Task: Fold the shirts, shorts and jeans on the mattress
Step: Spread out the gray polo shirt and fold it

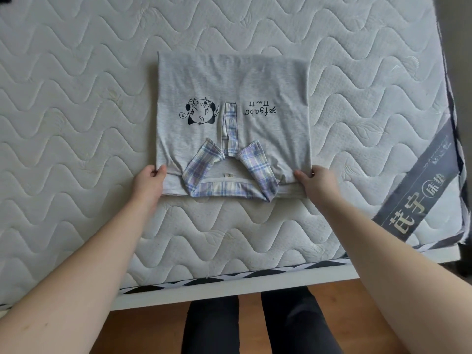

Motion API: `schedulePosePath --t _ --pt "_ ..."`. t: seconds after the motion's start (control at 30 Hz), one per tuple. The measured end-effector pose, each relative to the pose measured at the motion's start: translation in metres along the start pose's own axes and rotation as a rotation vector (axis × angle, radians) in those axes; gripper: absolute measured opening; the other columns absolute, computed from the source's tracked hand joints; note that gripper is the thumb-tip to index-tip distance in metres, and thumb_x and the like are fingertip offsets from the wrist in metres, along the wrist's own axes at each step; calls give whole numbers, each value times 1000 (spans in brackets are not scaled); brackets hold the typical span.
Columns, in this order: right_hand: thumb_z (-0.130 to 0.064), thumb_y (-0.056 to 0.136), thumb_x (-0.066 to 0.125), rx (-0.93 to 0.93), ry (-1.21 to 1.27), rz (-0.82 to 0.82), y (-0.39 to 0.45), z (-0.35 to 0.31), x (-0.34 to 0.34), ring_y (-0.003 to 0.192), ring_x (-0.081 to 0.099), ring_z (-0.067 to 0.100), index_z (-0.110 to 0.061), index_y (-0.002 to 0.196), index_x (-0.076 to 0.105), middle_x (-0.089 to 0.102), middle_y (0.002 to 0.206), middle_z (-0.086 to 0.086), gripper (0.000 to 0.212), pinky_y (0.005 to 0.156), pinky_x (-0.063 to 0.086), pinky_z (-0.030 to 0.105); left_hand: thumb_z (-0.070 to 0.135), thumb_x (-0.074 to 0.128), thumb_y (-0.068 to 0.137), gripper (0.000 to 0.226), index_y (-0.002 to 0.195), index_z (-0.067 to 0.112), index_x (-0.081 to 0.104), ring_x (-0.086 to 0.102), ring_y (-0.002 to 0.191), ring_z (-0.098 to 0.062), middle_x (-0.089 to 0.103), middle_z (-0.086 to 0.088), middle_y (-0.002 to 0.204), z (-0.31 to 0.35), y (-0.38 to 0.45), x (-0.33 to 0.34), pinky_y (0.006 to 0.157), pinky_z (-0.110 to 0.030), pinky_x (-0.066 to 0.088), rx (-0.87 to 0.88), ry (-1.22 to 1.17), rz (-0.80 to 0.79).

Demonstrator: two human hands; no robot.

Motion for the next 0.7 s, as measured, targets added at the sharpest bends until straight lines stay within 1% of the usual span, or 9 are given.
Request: schedulePosePath --t 0.07,0.17,0.2,0.27,0.33,0.47,0.57,0.63,0.7 --pt "-39 92 65 14 -1 2 -11 8 8 64 49 21 -9 77 54 55 69 5 35 51 30 31 26 58 98 19 85 13 59 52 76 -17 61 -4 80 0 3 -3 70 -30 42 -2 -38 -25" --pt "-37 95 61 18 13 55 -31 17 22 59 43 11 -16 70 46 50 66 0 36 50 27 26 23 59 98 14 98 9 61 55 70 -9 65 -2 86 3 10 -6 59 -16 46 36 -51 -63" --pt "-36 96 59 20 28 72 -38 20 28 60 42 8 -19 69 44 49 66 -3 35 50 26 23 22 59 98 15 102 7 61 56 70 -8 66 -4 91 3 12 -8 59 -16 46 57 -52 -71" --pt "-35 98 56 44 70 95 -55 23 41 62 42 5 -20 72 44 50 68 -5 32 51 26 23 19 60 97 15 104 6 60 60 77 -12 66 -11 100 3 15 -13 70 -24 49 84 -63 -77" --pt "-35 99 53 85 100 92 -72 26 52 62 44 8 -17 76 46 51 68 -4 30 52 28 29 17 61 97 21 110 1 61 62 89 -20 67 -14 106 5 18 -18 82 -34 50 89 -73 -74" --pt "-34 99 51 135 135 55 -111 31 73 62 48 22 -12 71 43 50 64 3 37 51 29 33 16 60 97 12 104 7 60 59 89 -21 65 -13 101 16 20 -26 81 -35 49 113 -30 -83" --pt "-33 96 56 196 216 4 -137 37 94 69 61 31 -6 75 51 62 70 13 34 63 48 42 20 61 96 13 102 9 62 55 86 -19 62 -8 95 22 29 -33 76 -31 43 182 169 -68" --pt "-30 94 61 291 340 -73 -154 40 113 67 69 33 -1 80 55 67 75 16 33 70 57 49 22 61 96 22 109 6 64 55 87 -18 61 -5 96 31 35 -38 75 -26 40 214 268 -51" --pt "-25 93 64 367 489 -157 -167 39 135 61 70 29 -5 75 52 66 73 13 29 64 60 48 24 61 96 33 121 3 63 56 90 -19 63 -6 101 41 42 -42 76 -24 39 230 342 -28"
Point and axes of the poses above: each hand's wrist, its own y-axis towards the middle knuckle, its own x-axis out of the palm, z = x × y, the point moved 2 cm from there along y, towards the middle knuckle
